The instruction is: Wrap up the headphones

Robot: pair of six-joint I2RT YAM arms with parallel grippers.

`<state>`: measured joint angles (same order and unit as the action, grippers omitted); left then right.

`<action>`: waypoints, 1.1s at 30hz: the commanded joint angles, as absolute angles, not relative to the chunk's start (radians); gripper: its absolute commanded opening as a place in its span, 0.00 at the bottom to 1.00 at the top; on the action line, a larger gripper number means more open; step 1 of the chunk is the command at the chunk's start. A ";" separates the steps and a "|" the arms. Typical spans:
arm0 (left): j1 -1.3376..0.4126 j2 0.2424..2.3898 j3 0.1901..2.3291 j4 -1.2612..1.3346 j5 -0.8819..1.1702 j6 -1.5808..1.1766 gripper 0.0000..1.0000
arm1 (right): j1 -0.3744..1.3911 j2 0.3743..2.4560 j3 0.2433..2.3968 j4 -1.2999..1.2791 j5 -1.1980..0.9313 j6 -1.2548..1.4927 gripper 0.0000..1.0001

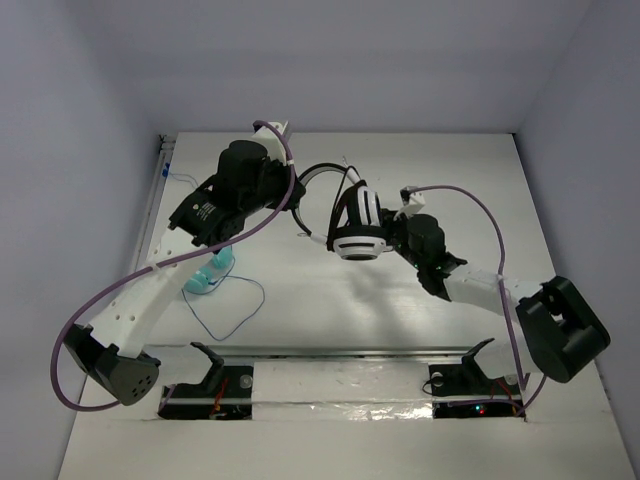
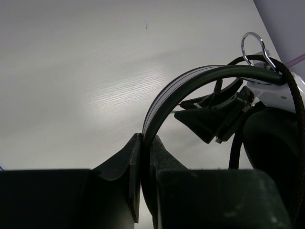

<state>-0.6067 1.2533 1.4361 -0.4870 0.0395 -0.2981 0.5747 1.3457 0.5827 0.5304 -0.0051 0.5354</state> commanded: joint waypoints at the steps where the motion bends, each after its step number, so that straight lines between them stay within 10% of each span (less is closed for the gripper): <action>1: -0.603 1.195 1.490 -0.391 0.078 -0.359 0.00 | 0.572 1.394 0.626 0.693 -0.051 0.531 0.50; 8: -0.603 1.196 1.489 -0.390 0.084 -0.368 0.00 | 0.572 1.430 0.597 0.825 -0.058 0.545 0.00; 33: -0.494 1.514 1.546 -0.017 -0.236 -0.658 0.00 | 0.805 1.206 0.491 0.514 -0.120 0.693 0.00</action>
